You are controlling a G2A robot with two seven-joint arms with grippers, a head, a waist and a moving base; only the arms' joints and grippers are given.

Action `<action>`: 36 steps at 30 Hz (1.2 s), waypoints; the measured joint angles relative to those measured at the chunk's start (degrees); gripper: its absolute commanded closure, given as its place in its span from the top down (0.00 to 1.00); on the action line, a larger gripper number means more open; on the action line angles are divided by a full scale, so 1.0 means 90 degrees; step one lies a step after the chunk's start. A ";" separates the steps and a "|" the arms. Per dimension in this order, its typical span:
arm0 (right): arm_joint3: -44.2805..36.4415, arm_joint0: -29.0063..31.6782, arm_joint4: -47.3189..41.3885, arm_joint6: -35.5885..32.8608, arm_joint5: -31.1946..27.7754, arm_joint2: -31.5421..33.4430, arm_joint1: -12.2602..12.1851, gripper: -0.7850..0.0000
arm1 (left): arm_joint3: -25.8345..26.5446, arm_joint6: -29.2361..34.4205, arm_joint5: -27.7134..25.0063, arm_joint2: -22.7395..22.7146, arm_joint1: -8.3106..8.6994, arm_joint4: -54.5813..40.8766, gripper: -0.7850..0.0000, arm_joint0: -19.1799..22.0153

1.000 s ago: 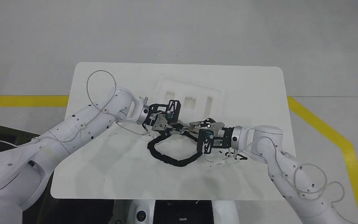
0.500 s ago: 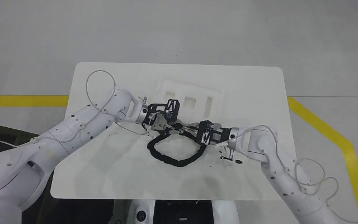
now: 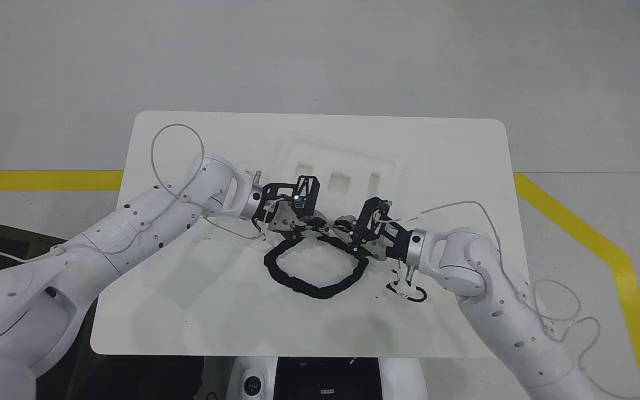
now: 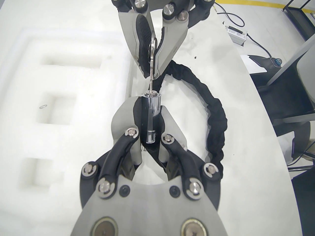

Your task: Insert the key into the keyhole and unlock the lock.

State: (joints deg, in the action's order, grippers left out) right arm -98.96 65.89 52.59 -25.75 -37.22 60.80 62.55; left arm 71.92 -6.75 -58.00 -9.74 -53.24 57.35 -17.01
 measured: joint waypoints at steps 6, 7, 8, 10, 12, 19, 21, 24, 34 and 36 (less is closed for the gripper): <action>-0.0078 -0.0009 -0.0230 -0.0071 0.0001 -0.0013 0.0004 1.00 | -0.0039 -0.0012 0.0000 0.0000 0.0062 0.0032 0.00 0.0031; -0.0099 -0.0004 -0.0245 -0.0061 0.0003 0.0007 0.0001 1.00 | -0.0065 -0.0012 0.0000 0.0000 0.0075 0.0024 0.00 0.0030; -0.0128 0.0010 -0.0257 -0.0042 0.0003 0.0051 -0.0007 1.00 | -0.0106 -0.0005 0.0000 0.0000 0.0094 0.0016 0.00 0.0033; -0.0179 0.0052 -0.0269 0.0003 -0.0005 0.0150 -0.0025 1.00 | -0.0192 -0.0010 0.0000 0.0000 0.0131 -0.0026 0.00 0.0051; -0.0230 0.0130 -0.0238 0.0085 -0.0022 0.0310 -0.0056 1.00 | -0.0356 -0.0021 0.0000 0.0000 0.0190 -0.0079 0.00 0.0109; -0.0216 0.0545 -0.0253 0.0388 -0.0022 0.0914 -0.0164 1.00 | -0.0872 0.0156 0.0077 -0.0205 0.0397 -0.0168 0.00 0.0267; -0.0244 0.0664 -0.0276 0.0448 -0.0006 0.1080 -0.0192 1.00 | -0.0863 0.0322 0.0309 -0.0330 0.0445 -0.0163 0.00 0.0213; -0.0275 0.0806 -0.0342 0.0517 0.0011 0.1271 -0.0222 1.00 | -0.0701 0.0586 0.0615 -0.0482 0.0511 -0.0200 0.36 0.0098; -0.0132 0.0972 -0.0414 0.0902 -0.0098 0.1662 -0.0275 1.00 | -0.0209 0.0977 0.0814 -0.0945 0.0682 -0.0317 1.00 -0.0249; -0.0034 0.0961 -0.0346 0.1055 -0.0149 0.1748 -0.0283 1.00 | -0.0186 0.0876 0.0842 -0.1086 0.0723 -0.0371 1.00 -0.0320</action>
State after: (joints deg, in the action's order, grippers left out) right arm -99.27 74.54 49.48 -16.25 -38.56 76.53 60.00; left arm 70.25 1.13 -50.43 -19.52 -46.74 54.01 -19.89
